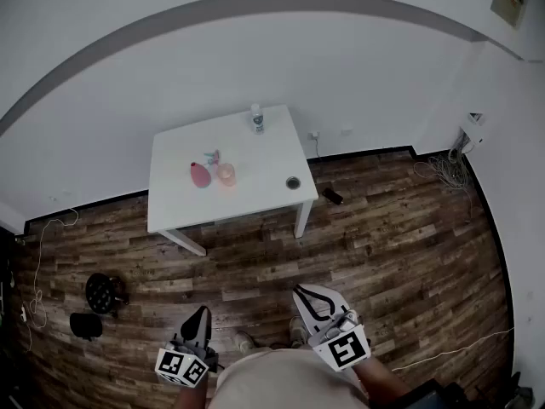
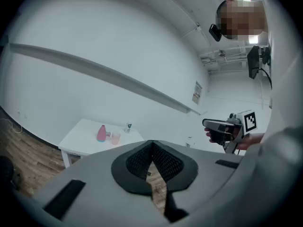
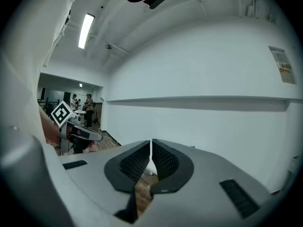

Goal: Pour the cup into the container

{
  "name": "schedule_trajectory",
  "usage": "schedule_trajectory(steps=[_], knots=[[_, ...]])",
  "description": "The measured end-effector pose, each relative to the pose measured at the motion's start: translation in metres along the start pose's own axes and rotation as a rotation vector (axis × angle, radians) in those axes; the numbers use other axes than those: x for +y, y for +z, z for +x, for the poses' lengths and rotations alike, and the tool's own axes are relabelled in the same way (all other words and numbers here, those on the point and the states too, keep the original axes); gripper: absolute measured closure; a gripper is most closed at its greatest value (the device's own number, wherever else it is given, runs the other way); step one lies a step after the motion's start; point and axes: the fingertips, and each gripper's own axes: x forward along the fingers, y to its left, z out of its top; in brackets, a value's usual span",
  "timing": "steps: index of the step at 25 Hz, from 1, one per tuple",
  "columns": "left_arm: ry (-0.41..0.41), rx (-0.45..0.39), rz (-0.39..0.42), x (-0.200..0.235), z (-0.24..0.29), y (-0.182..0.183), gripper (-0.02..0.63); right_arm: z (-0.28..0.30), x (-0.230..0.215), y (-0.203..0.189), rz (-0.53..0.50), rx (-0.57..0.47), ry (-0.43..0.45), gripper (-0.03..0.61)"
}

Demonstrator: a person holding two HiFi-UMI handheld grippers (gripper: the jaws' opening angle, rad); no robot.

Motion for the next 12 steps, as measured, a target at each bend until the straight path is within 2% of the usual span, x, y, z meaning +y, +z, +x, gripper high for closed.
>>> schedule_trajectory(steps=[12], knots=[[0.015,-0.011,-0.003,-0.042,0.013,-0.017,0.603,-0.032,-0.016,-0.012,0.002,0.003,0.038,0.575]])
